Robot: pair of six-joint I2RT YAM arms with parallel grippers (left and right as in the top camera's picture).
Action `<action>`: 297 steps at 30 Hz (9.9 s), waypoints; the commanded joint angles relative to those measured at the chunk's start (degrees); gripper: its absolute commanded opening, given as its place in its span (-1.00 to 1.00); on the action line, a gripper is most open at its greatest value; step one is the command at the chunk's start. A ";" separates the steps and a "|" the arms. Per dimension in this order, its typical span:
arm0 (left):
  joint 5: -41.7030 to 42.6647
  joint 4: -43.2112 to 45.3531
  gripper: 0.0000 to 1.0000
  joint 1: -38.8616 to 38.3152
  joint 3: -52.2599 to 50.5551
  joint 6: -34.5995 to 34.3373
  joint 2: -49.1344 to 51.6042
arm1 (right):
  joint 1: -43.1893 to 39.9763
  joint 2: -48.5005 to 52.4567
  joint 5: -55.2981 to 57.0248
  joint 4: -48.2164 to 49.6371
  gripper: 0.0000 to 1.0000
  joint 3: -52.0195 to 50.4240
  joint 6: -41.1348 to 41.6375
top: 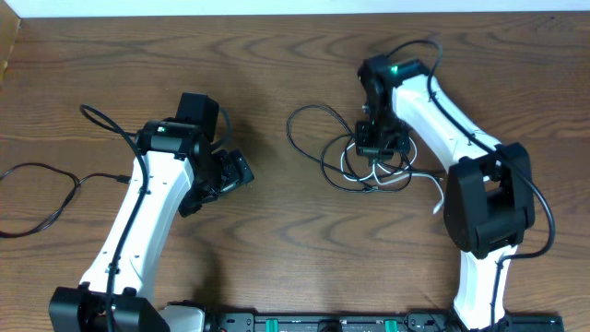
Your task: Untangle cables
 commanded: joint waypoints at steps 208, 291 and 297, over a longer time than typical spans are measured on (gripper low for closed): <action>18.43 12.31 0.88 -0.13 -0.15 0.24 0.09 | 5.14 -24.26 1.03 8.07 -0.98 59.54 8.94; 47.23 -21.35 0.79 13.16 1.70 11.19 -7.48 | 18.23 -12.13 5.88 15.21 -0.98 59.45 10.16; 47.60 -24.35 0.79 10.91 1.70 22.62 -7.48 | 17.97 -7.82 6.69 11.93 -0.98 59.45 10.16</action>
